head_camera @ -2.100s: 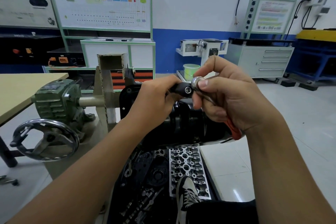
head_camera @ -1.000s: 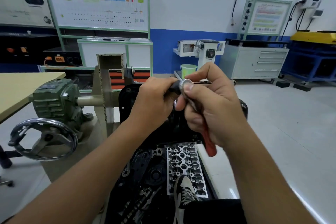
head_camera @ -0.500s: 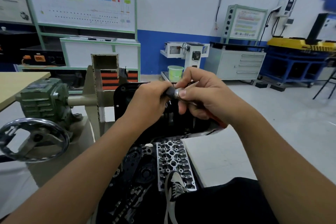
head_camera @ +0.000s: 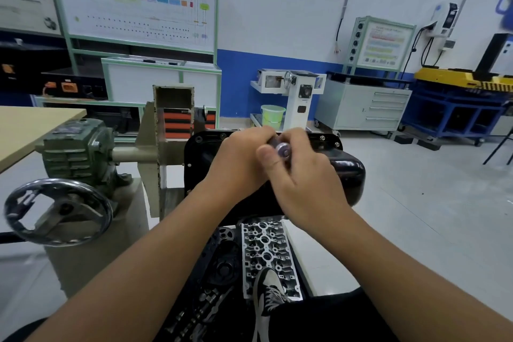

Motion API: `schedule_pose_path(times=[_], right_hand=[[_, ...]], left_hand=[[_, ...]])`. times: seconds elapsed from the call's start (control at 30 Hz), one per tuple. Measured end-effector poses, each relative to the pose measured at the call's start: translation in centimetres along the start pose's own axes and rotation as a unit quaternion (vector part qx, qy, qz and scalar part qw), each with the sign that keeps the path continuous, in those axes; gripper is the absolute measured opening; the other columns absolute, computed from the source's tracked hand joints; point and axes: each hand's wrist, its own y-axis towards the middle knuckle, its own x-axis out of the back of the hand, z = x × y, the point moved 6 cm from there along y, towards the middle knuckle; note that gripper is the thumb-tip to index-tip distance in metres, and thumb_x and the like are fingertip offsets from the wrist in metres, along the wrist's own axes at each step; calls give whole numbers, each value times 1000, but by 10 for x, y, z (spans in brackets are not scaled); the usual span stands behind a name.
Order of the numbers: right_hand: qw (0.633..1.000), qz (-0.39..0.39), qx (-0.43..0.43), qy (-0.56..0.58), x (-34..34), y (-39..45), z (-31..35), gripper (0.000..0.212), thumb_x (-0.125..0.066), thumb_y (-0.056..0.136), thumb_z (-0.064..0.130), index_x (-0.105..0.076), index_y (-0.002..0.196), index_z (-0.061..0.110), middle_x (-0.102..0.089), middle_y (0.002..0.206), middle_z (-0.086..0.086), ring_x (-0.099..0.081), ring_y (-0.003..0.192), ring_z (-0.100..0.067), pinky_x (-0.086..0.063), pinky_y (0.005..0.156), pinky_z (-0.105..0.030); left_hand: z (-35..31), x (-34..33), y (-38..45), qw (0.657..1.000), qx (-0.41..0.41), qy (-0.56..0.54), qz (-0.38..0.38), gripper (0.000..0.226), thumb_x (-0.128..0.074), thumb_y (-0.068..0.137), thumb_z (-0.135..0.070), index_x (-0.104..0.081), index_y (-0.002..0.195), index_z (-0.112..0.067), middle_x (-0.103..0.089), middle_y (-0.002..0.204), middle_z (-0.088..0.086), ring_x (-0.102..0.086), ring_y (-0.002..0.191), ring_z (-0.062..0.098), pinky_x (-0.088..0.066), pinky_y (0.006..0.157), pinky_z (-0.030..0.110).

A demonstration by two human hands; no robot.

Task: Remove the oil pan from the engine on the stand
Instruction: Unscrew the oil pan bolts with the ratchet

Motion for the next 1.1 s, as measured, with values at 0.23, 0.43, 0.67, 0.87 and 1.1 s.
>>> schedule_pose_path(times=[0.23,0.43,0.67,0.87,1.1], right_hand=[[995,69,48,-45,1,11,7,23,-59,100,38,-47,119,30,-68,83,-7,-67,75,-36,-57,67,-46],[903,126,224,-345,10,21,13,32,-62,92,23,-56,123,27,-28,54,4,-38,43,-29,-14,44,-25],[963,122,151,-184,23,35,8,22,-59,99,38,-48,117,29,-62,79,0,-61,72,-32,-46,55,-39],[970,127,-81,189,-5,-10,0,57,-60,95,10,-44,114,61,-69,73,7,-66,57,-10,-52,49,-30],[940,8,167,-298,45,27,11,28,-67,92,21,-78,114,34,-72,126,-3,-60,118,-37,-32,112,-59]], left_hand=[[5,2,1,997,-14,-54,56,14,-60,82,-10,-68,93,-7,-70,86,4,-64,82,29,-52,72,47],[6,-1,-3,996,-22,-49,64,23,-65,79,5,-72,94,-11,-71,91,-4,-64,89,24,-53,78,42],[5,3,-7,994,-76,-72,10,27,-59,87,-1,-64,113,-4,-66,100,4,-60,87,25,-51,78,45],[2,2,-11,995,-85,-32,-33,31,-59,80,8,-71,106,-3,-72,95,7,-67,86,29,-54,74,45],[9,1,-7,997,-53,-43,-42,10,-72,86,-10,-67,94,-6,-70,85,4,-64,77,31,-53,67,45]])
